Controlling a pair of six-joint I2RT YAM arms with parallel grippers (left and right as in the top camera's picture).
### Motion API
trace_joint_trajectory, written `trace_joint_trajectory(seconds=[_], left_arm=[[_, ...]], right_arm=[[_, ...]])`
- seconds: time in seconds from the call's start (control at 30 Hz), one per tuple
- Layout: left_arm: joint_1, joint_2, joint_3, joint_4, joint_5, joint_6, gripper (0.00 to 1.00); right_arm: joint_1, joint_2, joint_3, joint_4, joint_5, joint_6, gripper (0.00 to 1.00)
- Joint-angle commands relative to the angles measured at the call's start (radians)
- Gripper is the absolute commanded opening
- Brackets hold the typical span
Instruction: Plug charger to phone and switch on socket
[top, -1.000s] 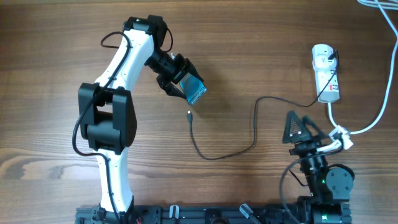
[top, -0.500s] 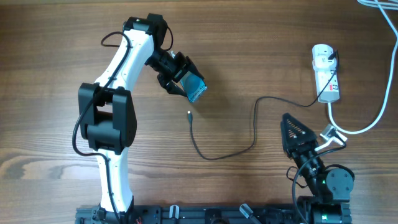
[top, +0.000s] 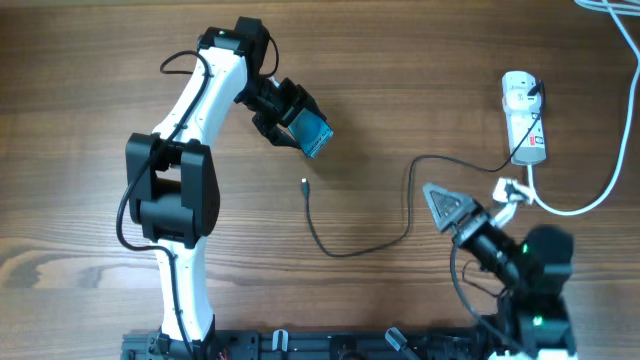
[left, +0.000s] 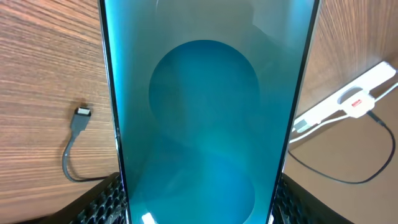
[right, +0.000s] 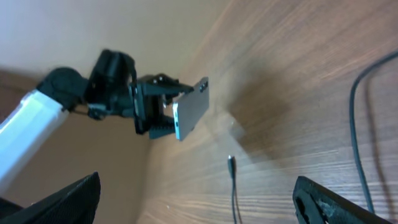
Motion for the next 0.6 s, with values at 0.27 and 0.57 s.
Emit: trace_joint_trajectory(seconds=[0.27, 0.57], left_arm=[[0.001, 0.005, 0.024, 0.037, 0.002, -0.065, 0.04], [0.001, 0.005, 0.024, 0.036, 0.002, -0.065, 0.04]], right_arm=[[0.354, 0.483, 0.285, 0.002, 0.29, -0.215, 1.0], [0.522, 0.798, 0.387, 0.182, 0.398, -0.137, 0.96]])
